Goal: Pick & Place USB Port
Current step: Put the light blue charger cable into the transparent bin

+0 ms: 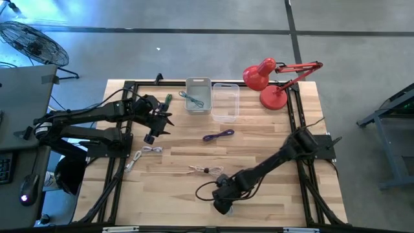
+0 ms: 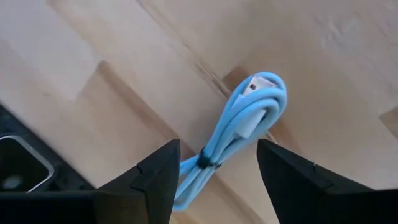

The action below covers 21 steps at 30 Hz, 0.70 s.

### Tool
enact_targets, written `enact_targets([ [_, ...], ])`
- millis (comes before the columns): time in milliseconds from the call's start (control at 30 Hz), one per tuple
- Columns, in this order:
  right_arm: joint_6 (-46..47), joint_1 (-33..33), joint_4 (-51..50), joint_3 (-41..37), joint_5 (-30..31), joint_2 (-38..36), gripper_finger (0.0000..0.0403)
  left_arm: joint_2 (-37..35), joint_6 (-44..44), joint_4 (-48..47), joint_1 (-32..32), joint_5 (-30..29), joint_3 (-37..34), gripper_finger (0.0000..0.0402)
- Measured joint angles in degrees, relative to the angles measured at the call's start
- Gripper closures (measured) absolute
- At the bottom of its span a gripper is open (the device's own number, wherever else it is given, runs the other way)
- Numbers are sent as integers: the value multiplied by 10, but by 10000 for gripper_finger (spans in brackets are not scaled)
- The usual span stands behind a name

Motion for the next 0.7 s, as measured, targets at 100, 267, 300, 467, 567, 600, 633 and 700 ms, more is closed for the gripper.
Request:
enact_targets([
  [100,-9,-4,0,2,-11,10,196,0,0,0,0,0,0,220],
  [267,-20,-15,-4,3,-23,21,226,0,0,0,0,1,0,220],
  [300,-23,-16,-7,3,-23,21,244,0,0,0,0,1,0,220],
  [467,-56,-25,-25,2,-25,23,372,0,0,0,0,1,0,220],
  [567,-64,-27,-34,2,-9,23,372,0,0,0,0,1,0,220],
  [600,-64,-28,-37,2,-4,23,372,0,0,0,0,2,0,220],
  [633,-66,-29,-38,2,-2,24,372,0,0,0,0,2,0,220],
  [700,-78,-30,-39,3,-2,24,372,0,0,-1,0,2,0,220],
])
